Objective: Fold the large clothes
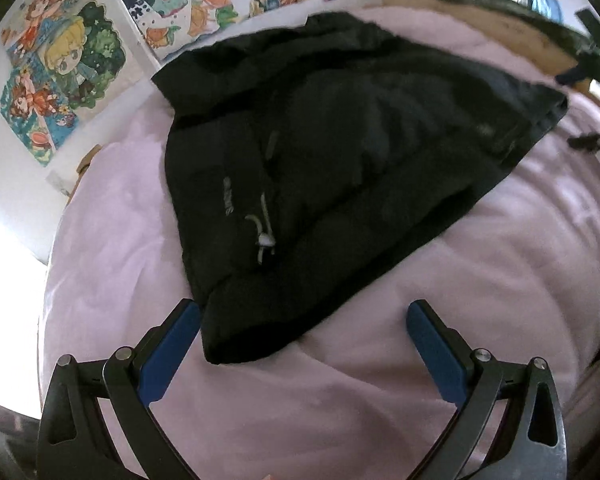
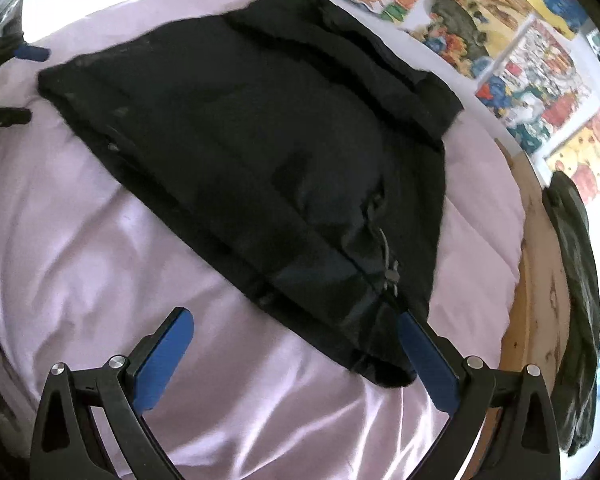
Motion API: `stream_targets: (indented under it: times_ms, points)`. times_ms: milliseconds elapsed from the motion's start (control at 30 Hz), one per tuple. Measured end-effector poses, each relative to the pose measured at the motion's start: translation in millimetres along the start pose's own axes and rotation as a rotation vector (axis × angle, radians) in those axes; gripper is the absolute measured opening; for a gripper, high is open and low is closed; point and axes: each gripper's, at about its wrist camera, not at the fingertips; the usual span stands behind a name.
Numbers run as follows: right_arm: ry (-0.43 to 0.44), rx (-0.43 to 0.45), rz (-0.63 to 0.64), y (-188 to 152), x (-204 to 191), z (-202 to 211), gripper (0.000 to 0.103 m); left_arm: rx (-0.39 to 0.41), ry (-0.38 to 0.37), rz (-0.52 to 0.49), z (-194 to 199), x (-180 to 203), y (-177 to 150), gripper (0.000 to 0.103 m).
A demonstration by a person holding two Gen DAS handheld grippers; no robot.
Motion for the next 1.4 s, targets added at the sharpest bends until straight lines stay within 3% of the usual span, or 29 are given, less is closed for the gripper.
stream_targets:
  times_ms: [167,300,433,567,667,767,833,900,1000,1067,1133,1167,1233,1300,1400]
  points:
    - [-0.05,-0.031,-0.064,-6,13,-8,0.103,-0.01,0.105,-0.038,-14,-1,-4,0.102]
    - [-0.054,-0.046,-0.099,-10,19,-10,0.103,-0.02,0.253,-0.118,-29,1,-4,0.102]
    - [-0.063,-0.03,-0.087,-7,18,-9,0.103,-0.009,0.311,-0.156,-35,0,-2,0.102]
    - [-0.105,0.009,0.064,-9,0,-8,0.103,0.027,0.363,-0.158,-27,-1,0,0.101]
    - [-0.169,0.03,0.237,-17,-21,-12,0.103,0.03,0.352,-0.135,-25,-3,3,0.097]
    - [-0.212,0.034,0.312,-20,-28,-17,0.103,0.049,0.322,-0.136,-19,3,8,0.072]
    - [-0.236,0.033,0.316,-18,-28,-20,0.103,0.06,0.289,-0.146,-15,12,10,0.042]
    - [-0.258,0.039,0.324,-14,-26,-24,0.103,0.078,0.233,-0.155,-10,19,12,0.021]
    - [-0.285,0.06,0.341,-10,-26,-27,0.103,0.099,0.234,-0.167,-6,23,15,0.017]
    - [-0.274,0.056,0.328,-10,-22,-29,0.096,0.113,0.229,-0.149,-2,20,17,0.016]
    - [-0.261,0.047,0.315,-9,-18,-30,0.068,0.133,0.229,-0.14,2,19,20,0.014]
    - [-0.246,0.039,0.312,-9,-17,-31,0.06,0.146,0.231,-0.138,4,19,21,0.013]
    - [-0.24,0.038,0.336,-8,-17,-30,0.022,0.185,0.235,-0.13,12,21,24,0.011]
    - [-0.244,0.057,0.373,-7,-18,-23,0.013,0.219,0.248,-0.128,22,23,25,0.008]
    - [-0.256,0.093,0.4,-3,-16,-5,0.008,0.257,0.243,-0.088,46,26,28,0.003]
Point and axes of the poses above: each gripper's, at about its wrist camera, not at the fingertips, and z roughly against the way its jaws point, x to its right, y to its top, and after that the axes turned 7 degrees about x, right-handed
